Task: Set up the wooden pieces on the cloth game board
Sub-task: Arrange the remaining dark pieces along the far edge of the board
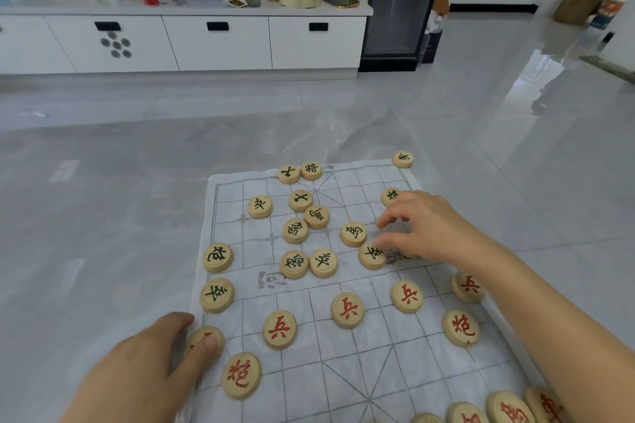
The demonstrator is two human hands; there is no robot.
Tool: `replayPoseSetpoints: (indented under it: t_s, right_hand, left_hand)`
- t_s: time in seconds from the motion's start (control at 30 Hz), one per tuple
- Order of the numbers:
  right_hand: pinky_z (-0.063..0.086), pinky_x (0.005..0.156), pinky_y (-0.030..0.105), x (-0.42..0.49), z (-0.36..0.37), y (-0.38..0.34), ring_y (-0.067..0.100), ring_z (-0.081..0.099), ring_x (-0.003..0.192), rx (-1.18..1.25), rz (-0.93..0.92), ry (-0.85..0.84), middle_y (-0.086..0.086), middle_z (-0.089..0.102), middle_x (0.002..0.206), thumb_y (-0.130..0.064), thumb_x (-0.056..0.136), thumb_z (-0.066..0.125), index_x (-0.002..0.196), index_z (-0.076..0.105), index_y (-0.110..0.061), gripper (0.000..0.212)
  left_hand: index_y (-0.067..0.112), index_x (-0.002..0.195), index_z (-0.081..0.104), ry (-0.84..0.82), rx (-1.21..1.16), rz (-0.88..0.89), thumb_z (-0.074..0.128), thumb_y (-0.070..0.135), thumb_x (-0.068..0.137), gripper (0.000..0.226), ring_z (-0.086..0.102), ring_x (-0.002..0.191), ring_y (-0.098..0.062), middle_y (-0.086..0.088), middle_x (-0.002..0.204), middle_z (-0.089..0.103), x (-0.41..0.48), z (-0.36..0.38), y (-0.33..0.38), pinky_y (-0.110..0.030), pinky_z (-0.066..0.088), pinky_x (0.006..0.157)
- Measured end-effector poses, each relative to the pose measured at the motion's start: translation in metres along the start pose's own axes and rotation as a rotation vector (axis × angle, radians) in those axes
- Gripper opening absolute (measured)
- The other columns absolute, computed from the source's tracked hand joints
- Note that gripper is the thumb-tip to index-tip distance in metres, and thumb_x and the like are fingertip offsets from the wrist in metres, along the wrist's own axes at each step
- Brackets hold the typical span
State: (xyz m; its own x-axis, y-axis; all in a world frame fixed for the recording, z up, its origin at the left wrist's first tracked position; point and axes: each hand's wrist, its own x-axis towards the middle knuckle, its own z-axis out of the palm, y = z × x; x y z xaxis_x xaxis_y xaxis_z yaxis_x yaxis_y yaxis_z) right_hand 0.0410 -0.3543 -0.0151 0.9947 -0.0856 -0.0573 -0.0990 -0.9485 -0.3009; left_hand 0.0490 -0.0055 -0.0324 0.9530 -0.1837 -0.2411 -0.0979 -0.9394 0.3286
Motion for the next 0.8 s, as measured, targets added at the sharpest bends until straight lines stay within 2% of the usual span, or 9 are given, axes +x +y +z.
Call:
replayPoseSetpoints:
  t_s: [0.13,0.2,0.37,0.47,0.7,0.8]
  right_hand:
    - [0.032,0.094,0.032,-0.01,0.006,-0.009,0.009,0.044,0.103,-0.182,0.03,-0.041,-0.013,0.05,0.105,-0.077,0.065,0.053,0.104,0.061,-0.035,0.058]
    - [0.03,0.093,0.032,-0.013,0.014,-0.014,0.01,0.043,0.101,-0.258,0.017,0.008,-0.013,0.05,0.101,-0.081,0.062,0.049,0.099,0.06,-0.036,0.059]
    - [0.029,0.086,0.03,-0.01,0.01,-0.003,0.013,0.047,0.104,-0.126,0.071,0.118,-0.012,0.051,0.105,-0.055,0.073,0.058,0.103,0.058,-0.033,0.037]
    - [0.026,0.093,0.034,0.006,0.003,0.011,0.016,0.042,0.114,-0.149,0.144,0.175,-0.008,0.048,0.12,-0.046,0.077,0.06,0.114,0.057,-0.033,0.039]
    - [0.019,0.1,0.038,0.026,0.012,0.017,0.017,0.028,0.128,-0.257,0.082,0.045,-0.01,0.036,0.138,-0.045,0.084,0.054,0.124,0.052,-0.041,0.04]
    - [0.018,0.102,0.038,0.022,0.011,0.016,0.018,0.025,0.13,-0.217,0.093,0.023,-0.01,0.031,0.143,-0.043,0.085,0.052,0.133,0.04,-0.042,0.05]
  left_hand:
    - [0.035,0.128,0.04,0.002,-0.013,0.005,0.038,0.065,0.083,0.054,0.052,0.116,-0.009,0.012,0.125,0.055,0.0,0.001,0.0,-0.025,0.042,0.092]
    - [0.035,0.127,0.042,0.007,-0.021,0.004,0.039,0.065,0.082,0.054,0.053,0.115,-0.01,0.011,0.124,0.056,0.001,0.003,-0.002,-0.026,0.042,0.091]
    - [0.036,0.124,0.045,0.012,-0.037,-0.004,0.04,0.068,0.079,0.056,0.054,0.115,-0.011,0.01,0.123,0.057,0.003,0.005,-0.004,-0.028,0.043,0.094]
    - [0.037,0.124,0.044,0.014,-0.033,-0.004,0.04,0.068,0.08,0.054,0.053,0.115,-0.011,0.01,0.123,0.057,0.003,0.005,-0.005,-0.028,0.043,0.094]
    - [0.038,0.124,0.043,0.027,-0.03,0.006,0.04,0.068,0.08,0.053,0.054,0.114,-0.01,0.013,0.123,0.056,0.002,0.004,-0.004,-0.027,0.043,0.092]
    - [0.037,0.125,0.042,0.028,-0.01,0.018,0.038,0.067,0.081,0.054,0.053,0.114,-0.009,0.014,0.125,0.055,0.001,0.004,-0.003,-0.026,0.043,0.091]
